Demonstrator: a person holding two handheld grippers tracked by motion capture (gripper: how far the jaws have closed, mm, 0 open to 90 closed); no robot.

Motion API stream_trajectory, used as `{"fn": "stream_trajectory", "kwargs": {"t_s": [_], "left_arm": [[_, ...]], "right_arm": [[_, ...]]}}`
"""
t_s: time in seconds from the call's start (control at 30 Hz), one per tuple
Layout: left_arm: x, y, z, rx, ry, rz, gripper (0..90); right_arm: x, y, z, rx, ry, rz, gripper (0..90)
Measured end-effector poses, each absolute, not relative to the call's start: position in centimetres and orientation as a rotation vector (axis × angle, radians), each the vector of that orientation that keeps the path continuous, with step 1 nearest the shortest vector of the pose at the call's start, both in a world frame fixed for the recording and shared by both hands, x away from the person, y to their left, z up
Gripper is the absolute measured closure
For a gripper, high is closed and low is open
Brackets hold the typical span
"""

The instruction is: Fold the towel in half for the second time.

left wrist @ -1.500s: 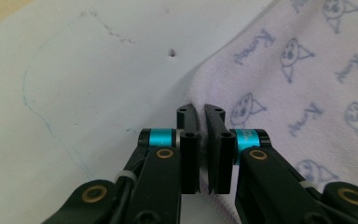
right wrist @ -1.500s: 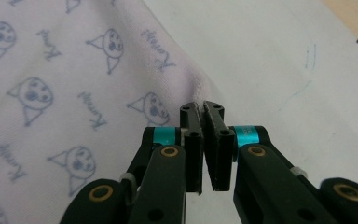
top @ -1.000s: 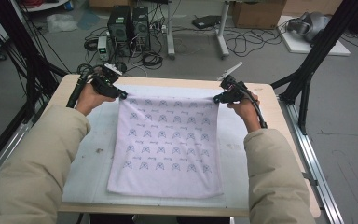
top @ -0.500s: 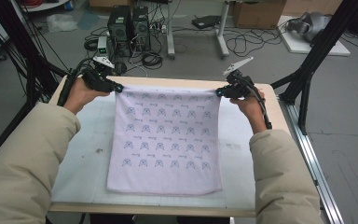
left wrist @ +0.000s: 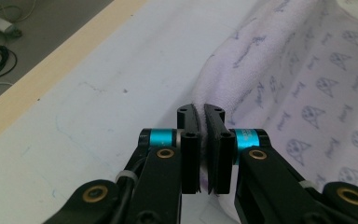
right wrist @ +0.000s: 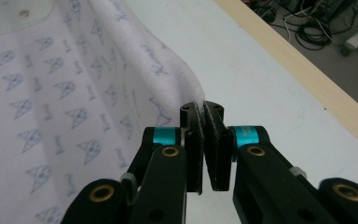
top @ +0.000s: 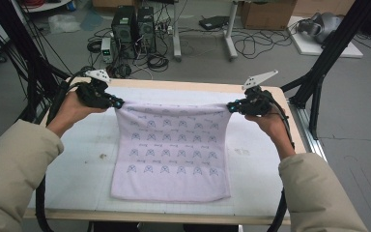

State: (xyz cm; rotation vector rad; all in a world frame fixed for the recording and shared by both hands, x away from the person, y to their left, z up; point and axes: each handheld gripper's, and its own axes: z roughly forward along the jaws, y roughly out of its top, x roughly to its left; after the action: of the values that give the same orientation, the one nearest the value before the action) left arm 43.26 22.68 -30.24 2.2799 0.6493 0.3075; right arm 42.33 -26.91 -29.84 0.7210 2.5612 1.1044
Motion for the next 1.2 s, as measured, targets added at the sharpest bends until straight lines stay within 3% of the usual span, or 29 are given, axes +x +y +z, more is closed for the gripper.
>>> {"fn": "stream_trajectory", "kwargs": {"t_s": [0.33,0.8,1.2], "left_arm": [[37.8,23.0,-31.5,2.348,0.521,0.28,85.1],[30.7,22.7,-35.1,2.379,0.366,0.202,85.1],[26.9,22.2,-36.2,2.419,0.233,0.159,85.1]], "right_arm": [[37.4,-27.4,-30.7,0.538,2.659,1.171,87.2],[31.7,-28.3,-34.6,0.325,2.802,1.251,87.1],[29.0,-27.8,-36.3,0.136,2.941,1.218,87.1]]}}
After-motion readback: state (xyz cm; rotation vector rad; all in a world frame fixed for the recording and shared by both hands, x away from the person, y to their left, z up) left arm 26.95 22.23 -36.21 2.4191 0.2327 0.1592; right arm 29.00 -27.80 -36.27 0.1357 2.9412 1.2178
